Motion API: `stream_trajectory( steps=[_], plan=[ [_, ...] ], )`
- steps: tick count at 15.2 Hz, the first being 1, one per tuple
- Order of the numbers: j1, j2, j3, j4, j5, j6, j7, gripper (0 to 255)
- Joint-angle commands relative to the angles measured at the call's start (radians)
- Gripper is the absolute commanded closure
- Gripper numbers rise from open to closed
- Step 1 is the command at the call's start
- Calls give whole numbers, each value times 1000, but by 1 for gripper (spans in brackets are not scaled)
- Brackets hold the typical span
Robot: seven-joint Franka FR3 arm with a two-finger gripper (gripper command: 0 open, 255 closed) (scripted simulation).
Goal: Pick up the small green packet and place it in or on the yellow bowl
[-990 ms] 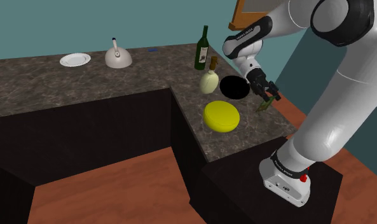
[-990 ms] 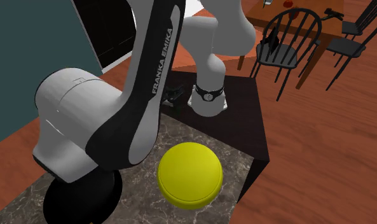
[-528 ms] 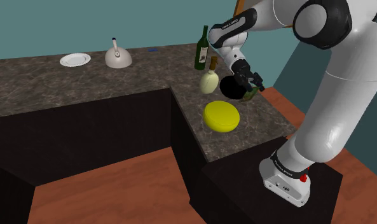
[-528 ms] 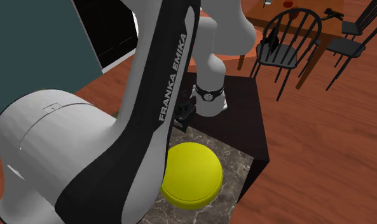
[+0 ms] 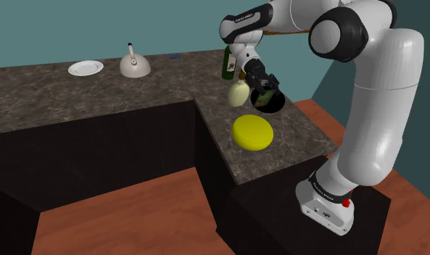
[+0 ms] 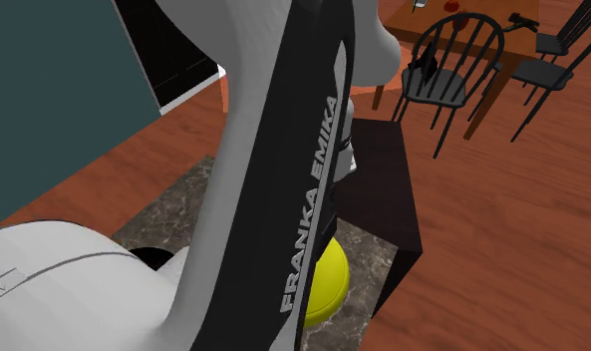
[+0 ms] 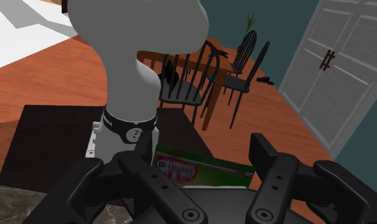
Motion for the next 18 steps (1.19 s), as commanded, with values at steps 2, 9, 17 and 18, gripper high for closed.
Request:
stream_trajectory(
  steps=[2, 9, 17, 18],
  plan=[
    [1, 28, 3, 5, 6, 22, -2, 255],
    [1, 76, 8, -19, 4, 92, -22, 255],
    [-1, 139, 14, -34, 4, 167, -42, 255],
    [-1, 148, 15, -35, 5, 176, -44, 255]
  ],
)
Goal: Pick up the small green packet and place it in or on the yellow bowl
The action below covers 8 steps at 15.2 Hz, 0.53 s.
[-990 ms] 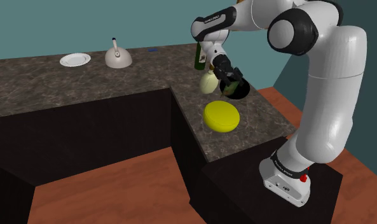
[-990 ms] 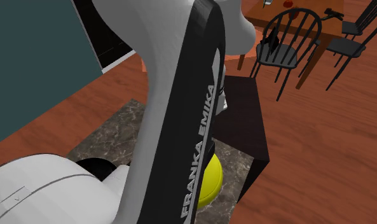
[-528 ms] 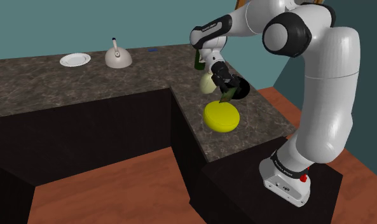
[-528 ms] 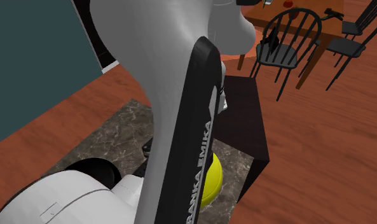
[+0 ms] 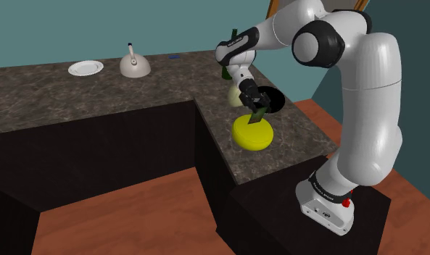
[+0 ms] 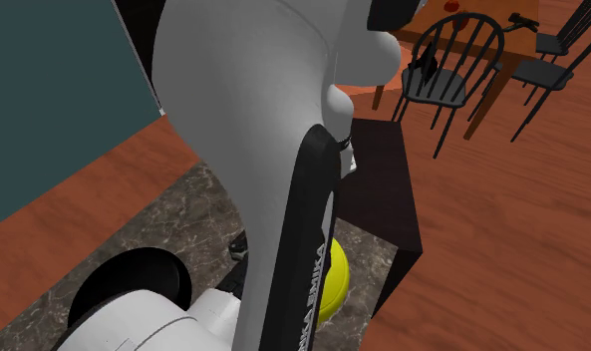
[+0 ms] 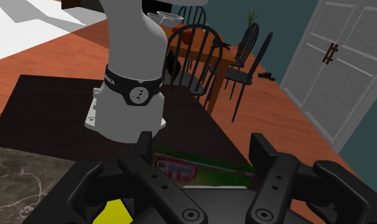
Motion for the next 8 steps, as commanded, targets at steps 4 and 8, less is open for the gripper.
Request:
stream_trajectory(
  steps=[4, 8],
  plan=[
    [-2, 27, 2, 0, 1, 26, -8, 255],
    [-2, 27, 2, 0, 1, 26, -8, 255]
  ],
)
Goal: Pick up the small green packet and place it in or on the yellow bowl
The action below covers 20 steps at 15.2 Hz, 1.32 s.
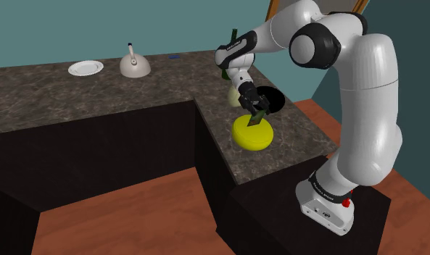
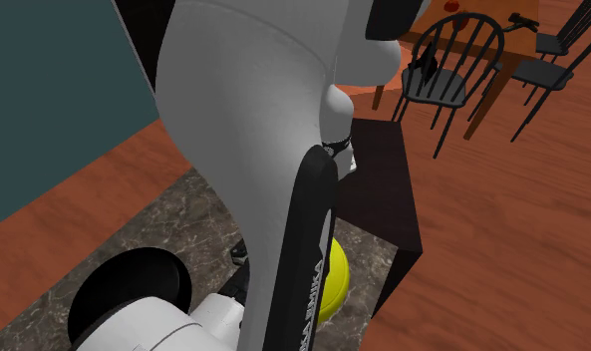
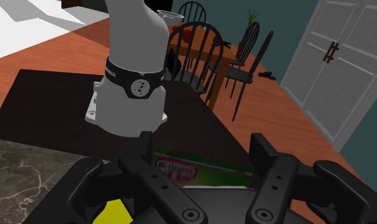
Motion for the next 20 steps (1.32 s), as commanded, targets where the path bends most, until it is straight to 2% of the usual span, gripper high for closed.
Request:
stream_trajectory(
  steps=[1, 2, 3, 8, 12, 20],
  plan=[
    [0, 0, 0, 0, 0, 0, 0, 255],
    [0, 0, 0, 0, 0, 0, 0, 255],
    [0, 0, 0, 0, 0, 0, 0, 0],
    [0, 0, 0, 0, 0, 0, 0, 0],
    [-39, 132, 5, 259, 9, -127, 8, 0],
    [-40, 132, 6, 259, 9, -127, 9, 0]
  ],
)
